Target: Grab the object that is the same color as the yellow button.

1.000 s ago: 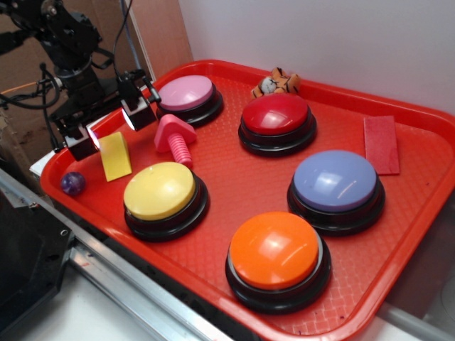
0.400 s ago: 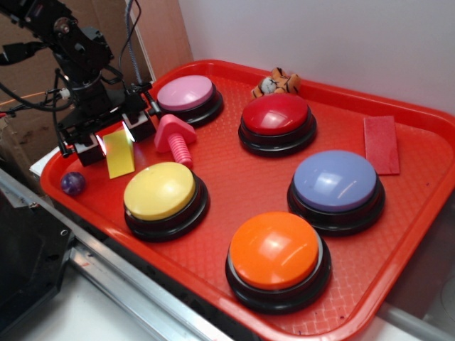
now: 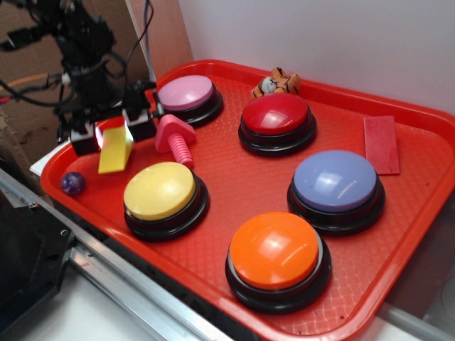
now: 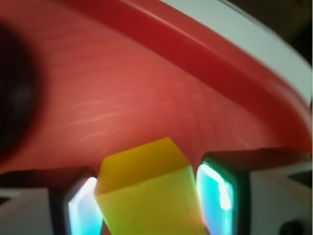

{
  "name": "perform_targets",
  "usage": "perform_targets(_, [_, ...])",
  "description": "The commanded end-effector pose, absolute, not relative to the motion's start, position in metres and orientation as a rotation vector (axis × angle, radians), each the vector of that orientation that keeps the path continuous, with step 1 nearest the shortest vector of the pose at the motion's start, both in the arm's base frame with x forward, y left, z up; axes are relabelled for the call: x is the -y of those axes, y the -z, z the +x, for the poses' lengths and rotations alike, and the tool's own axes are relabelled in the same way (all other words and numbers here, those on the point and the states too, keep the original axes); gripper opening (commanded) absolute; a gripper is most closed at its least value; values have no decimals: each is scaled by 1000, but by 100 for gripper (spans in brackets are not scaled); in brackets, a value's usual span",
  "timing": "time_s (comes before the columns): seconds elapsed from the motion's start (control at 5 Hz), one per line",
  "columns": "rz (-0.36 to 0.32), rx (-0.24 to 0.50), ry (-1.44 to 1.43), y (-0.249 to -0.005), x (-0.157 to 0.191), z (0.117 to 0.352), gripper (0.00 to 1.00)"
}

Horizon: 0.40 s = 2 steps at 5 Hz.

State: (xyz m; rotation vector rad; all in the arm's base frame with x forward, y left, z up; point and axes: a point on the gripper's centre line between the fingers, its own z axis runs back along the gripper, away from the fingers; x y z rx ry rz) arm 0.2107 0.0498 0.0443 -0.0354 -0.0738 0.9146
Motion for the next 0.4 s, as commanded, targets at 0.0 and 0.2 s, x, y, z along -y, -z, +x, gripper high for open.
perform_targets(0.0, [-140,72,-672,-119,-25,226,0])
perform_targets(0.2, [-202,68,-559,-155,-2,226,0])
